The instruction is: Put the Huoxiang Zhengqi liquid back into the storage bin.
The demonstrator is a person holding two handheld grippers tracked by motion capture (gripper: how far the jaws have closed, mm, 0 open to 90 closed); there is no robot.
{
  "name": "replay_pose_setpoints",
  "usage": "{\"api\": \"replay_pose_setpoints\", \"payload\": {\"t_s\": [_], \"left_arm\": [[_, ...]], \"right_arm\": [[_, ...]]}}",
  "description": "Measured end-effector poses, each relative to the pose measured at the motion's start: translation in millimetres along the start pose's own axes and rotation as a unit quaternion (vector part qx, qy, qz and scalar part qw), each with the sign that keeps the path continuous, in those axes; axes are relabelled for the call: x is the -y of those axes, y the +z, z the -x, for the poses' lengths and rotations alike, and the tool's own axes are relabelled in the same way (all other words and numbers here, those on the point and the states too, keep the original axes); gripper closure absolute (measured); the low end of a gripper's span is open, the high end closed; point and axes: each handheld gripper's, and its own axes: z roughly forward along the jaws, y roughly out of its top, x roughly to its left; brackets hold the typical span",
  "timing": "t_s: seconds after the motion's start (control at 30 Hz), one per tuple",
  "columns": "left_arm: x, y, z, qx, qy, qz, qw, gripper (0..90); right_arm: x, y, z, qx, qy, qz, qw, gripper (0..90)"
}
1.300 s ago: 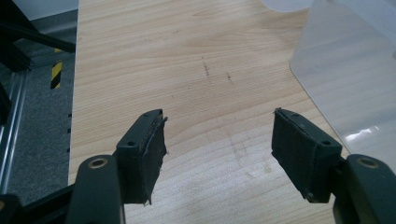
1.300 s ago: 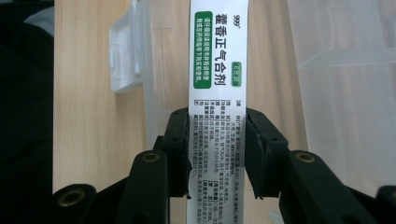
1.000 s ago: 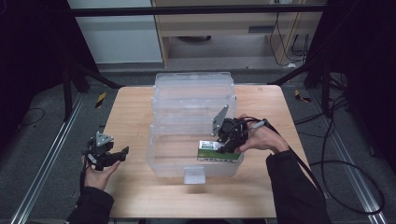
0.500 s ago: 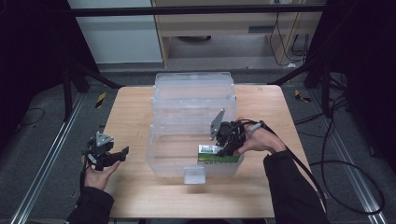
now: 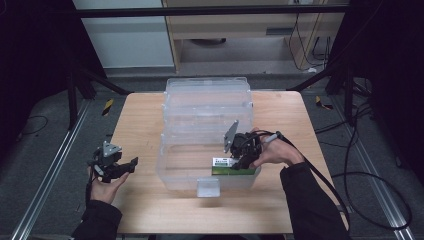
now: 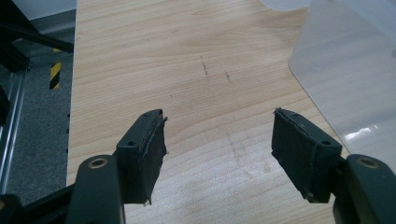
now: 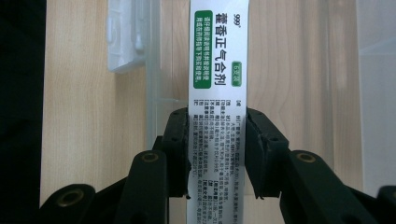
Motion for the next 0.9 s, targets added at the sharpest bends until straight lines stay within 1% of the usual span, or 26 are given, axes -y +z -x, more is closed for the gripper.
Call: {"api": "replay_pose_setpoints", "payload": {"t_s": [0.17, 0.47, 0.8, 0.9], "left_arm": [[0.1, 0.4, 0.0, 0.0, 0.0, -0.001, 1.0, 34.2], [0.2, 0.1, -0.3, 0.0, -0.001, 0.0, 1.0, 34.3], [0.1, 0.2, 0.3, 0.0, 0.001, -0.001, 1.0, 34.4], [0.0, 0.2, 0.2, 0.0, 0.001, 0.0, 1.0, 34.4]], "right_arm": [[1.5, 4.3, 0.2, 0.0, -0.001, 0.001, 1.0, 63.8], [1.1, 11.3, -0.3, 0.0, -0.003, -0.007, 1.0, 63.6], [3.1, 17.7, -0.7, -0.001, 0.003, -0.009, 1.0, 63.3], [3.7, 20.7, -1.0, 0.0, 0.006, -0.014, 0.9999, 62.9]]}}
